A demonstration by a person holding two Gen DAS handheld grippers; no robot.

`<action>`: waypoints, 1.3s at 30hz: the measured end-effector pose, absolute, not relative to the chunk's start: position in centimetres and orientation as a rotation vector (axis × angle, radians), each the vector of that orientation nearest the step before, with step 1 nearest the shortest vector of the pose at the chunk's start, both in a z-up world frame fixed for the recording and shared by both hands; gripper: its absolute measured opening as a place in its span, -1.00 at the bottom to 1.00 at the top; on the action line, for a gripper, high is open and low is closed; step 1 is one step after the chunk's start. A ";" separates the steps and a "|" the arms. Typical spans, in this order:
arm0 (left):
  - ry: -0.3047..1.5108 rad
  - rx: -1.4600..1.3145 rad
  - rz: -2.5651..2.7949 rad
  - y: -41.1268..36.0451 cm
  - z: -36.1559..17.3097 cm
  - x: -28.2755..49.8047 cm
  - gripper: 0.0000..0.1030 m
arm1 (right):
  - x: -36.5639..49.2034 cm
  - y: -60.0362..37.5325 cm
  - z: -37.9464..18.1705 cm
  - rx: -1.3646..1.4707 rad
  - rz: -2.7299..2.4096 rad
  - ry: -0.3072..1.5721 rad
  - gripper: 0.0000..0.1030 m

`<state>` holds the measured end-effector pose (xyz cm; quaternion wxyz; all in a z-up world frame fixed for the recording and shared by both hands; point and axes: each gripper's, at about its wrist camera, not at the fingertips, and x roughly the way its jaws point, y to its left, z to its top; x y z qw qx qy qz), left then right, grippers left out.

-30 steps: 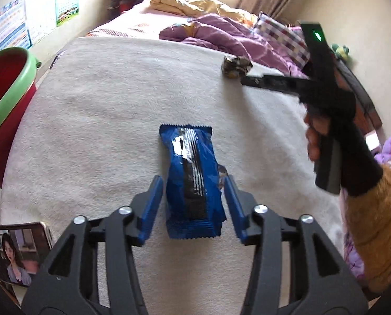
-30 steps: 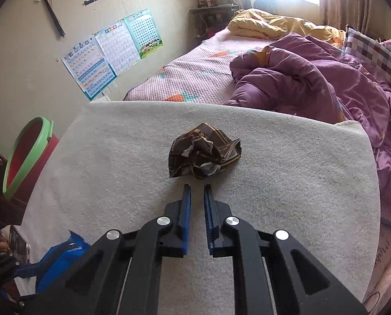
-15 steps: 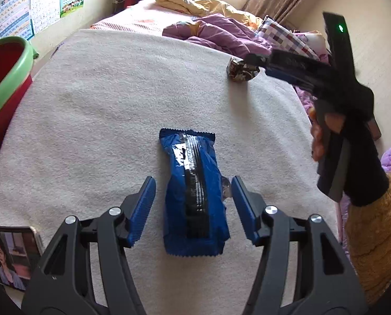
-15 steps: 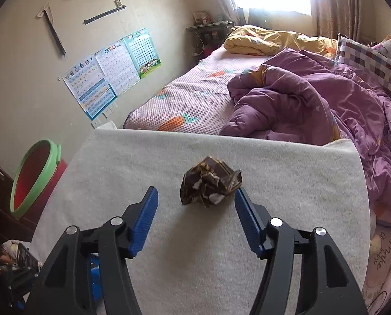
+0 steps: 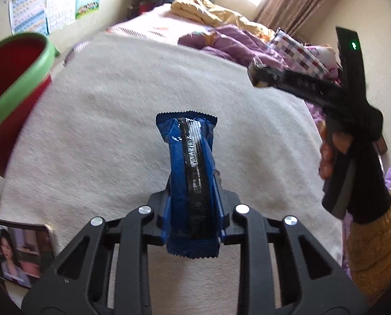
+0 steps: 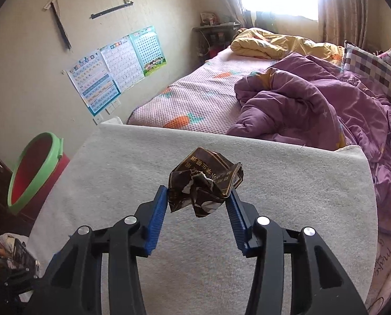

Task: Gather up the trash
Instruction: 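Carry the blue wrapper and brown wrapper over the red bucket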

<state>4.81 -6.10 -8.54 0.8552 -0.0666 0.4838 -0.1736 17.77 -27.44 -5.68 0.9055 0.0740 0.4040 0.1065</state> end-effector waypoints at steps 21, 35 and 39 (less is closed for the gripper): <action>0.840 -0.114 -0.192 -2.0 -3.9 4.7 -0.50 | 13.2 -18.5 -2.8 0.126 0.448 0.799 -0.12; 0.793 -0.128 -0.072 1.1 -2.5 4.9 -0.50 | 12.3 -15.4 -2.9 0.105 0.529 0.813 -0.12; 0.784 -0.135 -0.034 2.3 -2.4 4.9 -0.50 | 12.4 -14.7 -3.0 0.101 0.545 0.817 -0.12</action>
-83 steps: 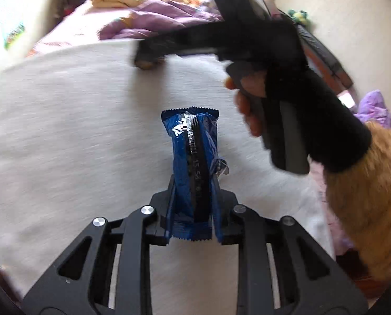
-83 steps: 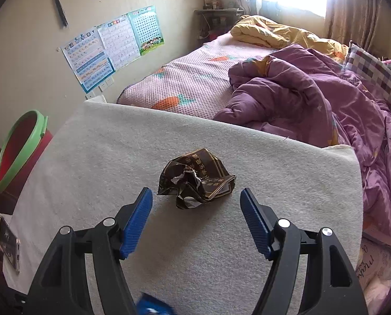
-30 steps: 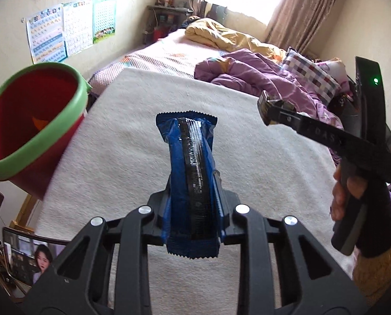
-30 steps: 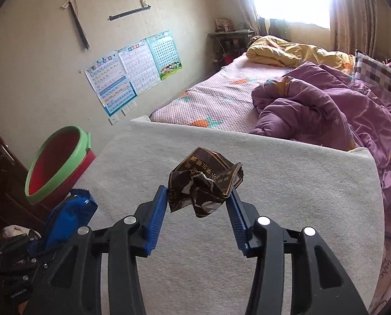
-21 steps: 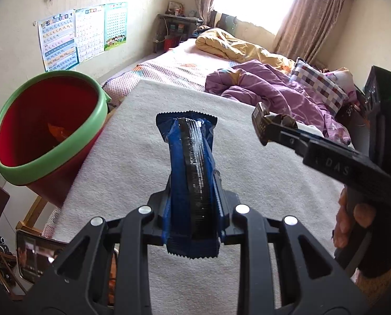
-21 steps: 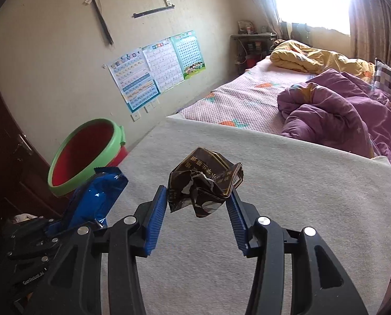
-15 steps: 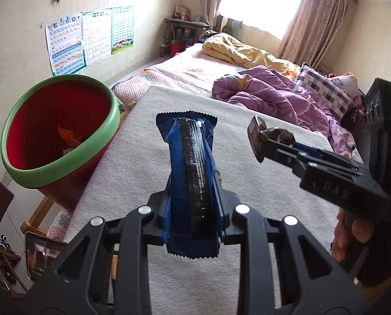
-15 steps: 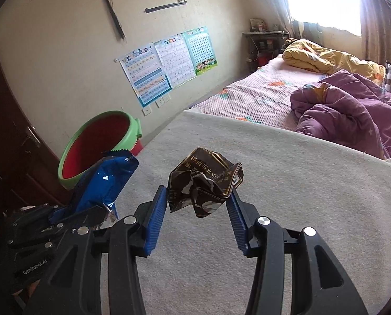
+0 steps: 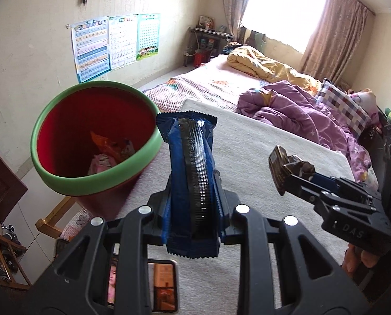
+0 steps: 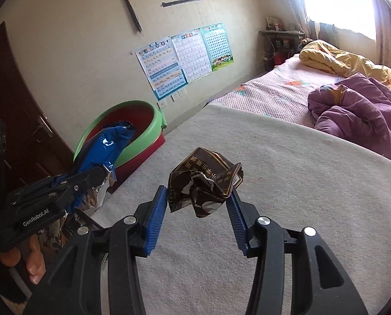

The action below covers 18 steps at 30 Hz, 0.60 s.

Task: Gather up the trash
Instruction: 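Carry the blue wrapper and brown wrapper over the red bucket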

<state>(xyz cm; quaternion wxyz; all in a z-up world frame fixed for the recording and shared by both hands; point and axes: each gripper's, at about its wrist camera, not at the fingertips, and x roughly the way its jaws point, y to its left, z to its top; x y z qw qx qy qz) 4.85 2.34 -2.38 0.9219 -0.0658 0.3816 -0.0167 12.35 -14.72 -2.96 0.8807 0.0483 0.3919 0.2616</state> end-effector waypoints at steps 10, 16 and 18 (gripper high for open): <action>0.784 -0.153 0.020 4.3 -2.5 4.9 -0.50 | 12.6 -13.4 -3.1 0.082 0.579 0.827 -0.11; 0.776 -0.157 0.045 5.2 -2.4 5.1 -0.50 | 12.9 -12.2 -2.4 0.069 0.606 0.811 -0.11; 0.774 -0.161 0.057 5.7 -2.3 5.1 -0.50 | 13.0 -11.5 -2.2 0.061 0.619 0.805 -0.11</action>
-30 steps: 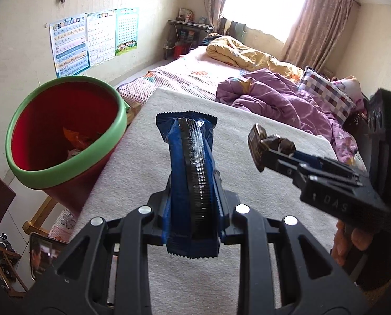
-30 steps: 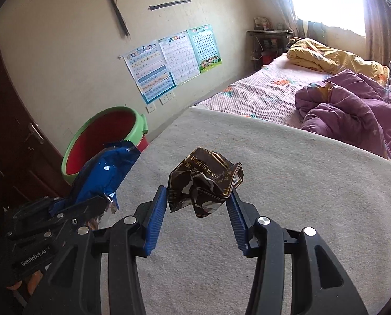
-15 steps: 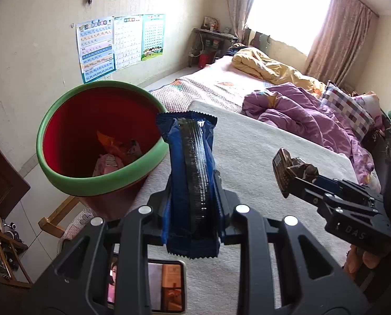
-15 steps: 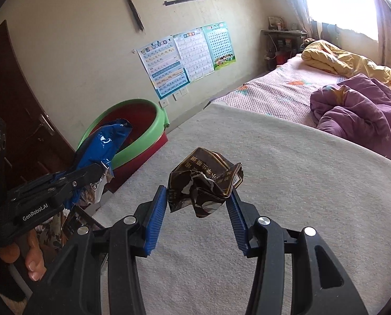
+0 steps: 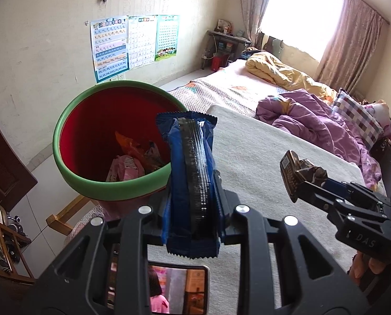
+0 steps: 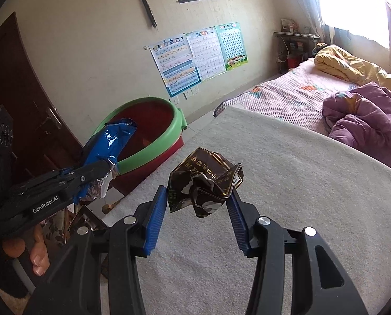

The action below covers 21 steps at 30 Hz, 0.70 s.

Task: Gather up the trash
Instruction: 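Carry the blue wrapper and brown wrapper over the red bucket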

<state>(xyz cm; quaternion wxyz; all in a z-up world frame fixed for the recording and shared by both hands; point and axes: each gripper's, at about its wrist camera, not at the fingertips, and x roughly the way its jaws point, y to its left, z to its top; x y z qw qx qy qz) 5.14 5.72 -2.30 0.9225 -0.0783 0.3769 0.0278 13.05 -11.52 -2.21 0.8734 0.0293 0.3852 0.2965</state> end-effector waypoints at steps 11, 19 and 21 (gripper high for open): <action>0.764 -0.171 0.095 7.3 -2.3 5.1 -0.50 | 13.5 -8.7 -1.8 0.030 0.684 0.794 -0.11; 0.735 -0.164 0.171 9.9 -1.2 4.8 -0.50 | 13.5 -7.8 -1.5 0.018 0.708 0.778 -0.11; 0.731 -0.165 0.186 10.5 -1.1 4.6 -0.50 | 13.6 -7.6 -1.4 0.015 0.714 0.774 -0.11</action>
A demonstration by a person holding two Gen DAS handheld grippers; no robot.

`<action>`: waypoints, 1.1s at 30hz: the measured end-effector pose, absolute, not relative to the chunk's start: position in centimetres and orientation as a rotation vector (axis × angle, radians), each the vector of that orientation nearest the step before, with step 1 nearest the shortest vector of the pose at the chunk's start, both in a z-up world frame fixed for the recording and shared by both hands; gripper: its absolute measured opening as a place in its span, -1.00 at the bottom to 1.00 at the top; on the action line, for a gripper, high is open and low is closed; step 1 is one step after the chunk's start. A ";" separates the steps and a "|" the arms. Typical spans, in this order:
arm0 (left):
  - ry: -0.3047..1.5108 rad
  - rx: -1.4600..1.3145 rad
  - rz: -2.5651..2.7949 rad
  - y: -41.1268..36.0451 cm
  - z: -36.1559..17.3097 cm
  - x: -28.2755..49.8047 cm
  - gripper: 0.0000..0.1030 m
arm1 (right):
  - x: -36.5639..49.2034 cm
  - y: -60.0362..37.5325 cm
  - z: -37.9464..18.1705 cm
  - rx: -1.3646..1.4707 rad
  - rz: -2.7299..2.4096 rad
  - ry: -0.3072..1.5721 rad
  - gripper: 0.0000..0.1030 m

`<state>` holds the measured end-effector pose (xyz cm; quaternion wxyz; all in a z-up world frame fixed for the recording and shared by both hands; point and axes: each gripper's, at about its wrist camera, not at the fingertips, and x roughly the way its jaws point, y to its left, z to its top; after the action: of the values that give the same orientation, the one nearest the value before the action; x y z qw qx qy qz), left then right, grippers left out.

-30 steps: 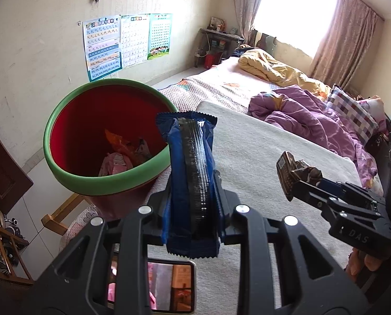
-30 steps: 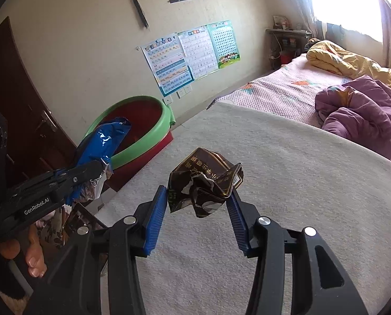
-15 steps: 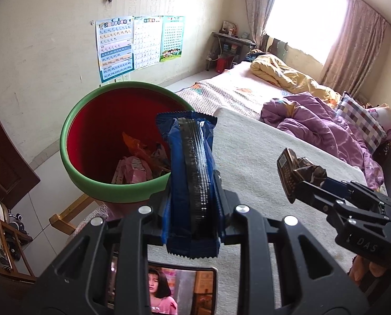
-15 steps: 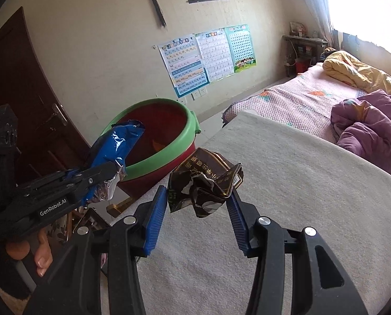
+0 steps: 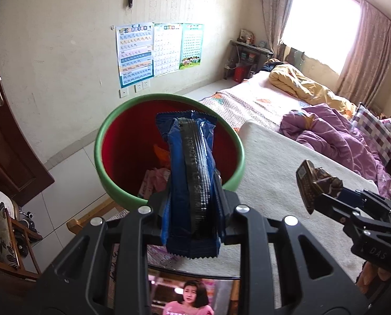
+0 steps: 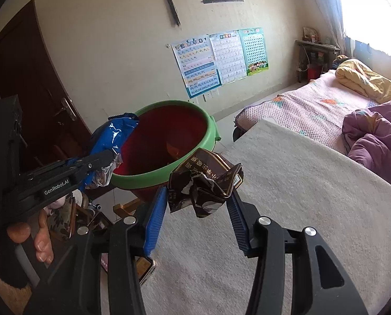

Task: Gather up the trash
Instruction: 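Carry the blue wrapper and brown wrapper over the red bucket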

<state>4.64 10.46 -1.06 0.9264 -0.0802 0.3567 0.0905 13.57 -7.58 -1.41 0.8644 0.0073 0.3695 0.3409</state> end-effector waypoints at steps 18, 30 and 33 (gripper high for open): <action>0.734 -0.151 0.216 11.7 -1.1 5.4 -0.49 | 15.8 -3.6 0.3 -0.043 0.790 0.722 -0.10; 0.741 -0.149 0.237 12.7 -1.3 6.4 -0.49 | 17.0 -2.0 0.0 -0.066 0.816 0.729 -0.09; 0.744 -0.149 0.235 12.8 -1.3 6.8 -0.49 | 17.1 -1.9 -0.1 -0.066 0.814 0.731 -0.09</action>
<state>6.75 12.77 -1.31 0.9221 -0.0728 0.3624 0.1143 17.12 -1.91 -0.09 0.8537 -0.0312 0.3474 0.3868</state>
